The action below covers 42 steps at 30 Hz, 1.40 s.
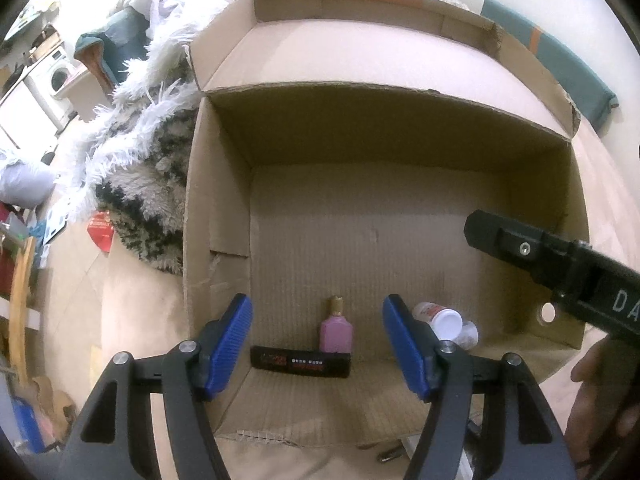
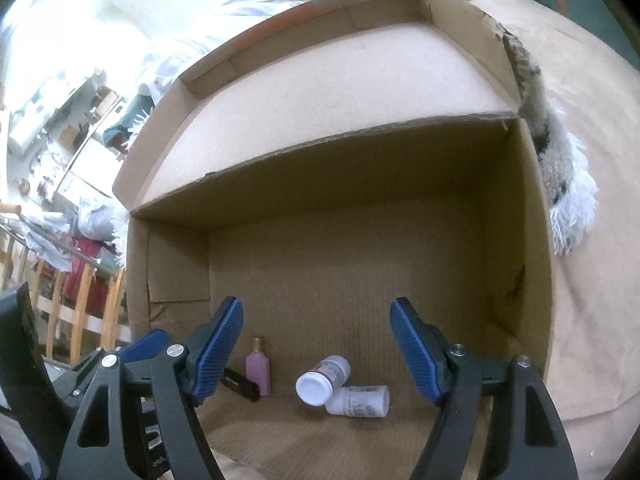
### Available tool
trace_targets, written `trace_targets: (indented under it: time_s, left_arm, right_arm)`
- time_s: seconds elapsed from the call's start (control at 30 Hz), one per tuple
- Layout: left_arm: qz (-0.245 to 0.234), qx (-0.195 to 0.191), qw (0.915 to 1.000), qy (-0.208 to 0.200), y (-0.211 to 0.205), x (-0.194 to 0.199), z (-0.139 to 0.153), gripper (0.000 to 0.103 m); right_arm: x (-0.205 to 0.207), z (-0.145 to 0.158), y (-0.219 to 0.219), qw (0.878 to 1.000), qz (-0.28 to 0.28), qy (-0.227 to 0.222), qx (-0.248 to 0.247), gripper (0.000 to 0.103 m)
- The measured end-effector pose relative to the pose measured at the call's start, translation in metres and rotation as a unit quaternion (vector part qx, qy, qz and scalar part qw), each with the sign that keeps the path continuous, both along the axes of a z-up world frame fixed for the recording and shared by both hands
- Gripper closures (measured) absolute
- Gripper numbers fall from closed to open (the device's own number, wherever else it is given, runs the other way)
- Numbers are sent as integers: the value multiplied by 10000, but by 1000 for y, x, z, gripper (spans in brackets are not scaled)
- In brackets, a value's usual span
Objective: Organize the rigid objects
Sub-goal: 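Lower flashlight into box with left tool while right tool drops pill bottle inside, then withdraw both tools from the box toward the remaining items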
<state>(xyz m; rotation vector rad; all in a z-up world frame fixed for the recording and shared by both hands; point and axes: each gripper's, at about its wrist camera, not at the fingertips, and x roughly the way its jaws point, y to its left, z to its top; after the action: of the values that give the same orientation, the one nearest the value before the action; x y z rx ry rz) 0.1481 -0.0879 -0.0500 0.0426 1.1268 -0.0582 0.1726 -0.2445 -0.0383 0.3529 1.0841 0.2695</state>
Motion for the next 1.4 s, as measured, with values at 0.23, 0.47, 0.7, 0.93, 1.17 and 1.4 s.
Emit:
trace_targets:
  time_s: [0.23, 0.47, 0.7, 0.93, 1.17, 1.4]
  left_arm:
    - [151, -81, 9998, 36, 10, 3, 3, 38]
    - [369, -449, 9982, 135, 25, 1, 11, 38]
    - [496, -610, 9969, 61, 39, -9, 31, 38]
    - [610, -589, 9964, -39, 51, -33, 45, 38]
    - [951, -704, 9929, 79, 74, -59, 34, 38]
    - [1286, -820, 9870, 500, 82, -72, 0, 38]
  right_arm:
    - [-4, 3, 1, 10000, 18, -69, -20, 23]
    - [-12, 17, -1, 9997, 4, -235, 21, 23]
    - [-29, 31, -9, 9993, -25, -351, 86, 23]
    - [-54, 46, -13, 9991, 36, -415, 57, 23]
    - [-81, 48, -21, 9991, 19, -374, 174, 23]
    - [-106, 34, -27, 9996, -47, -4, 275, 23]
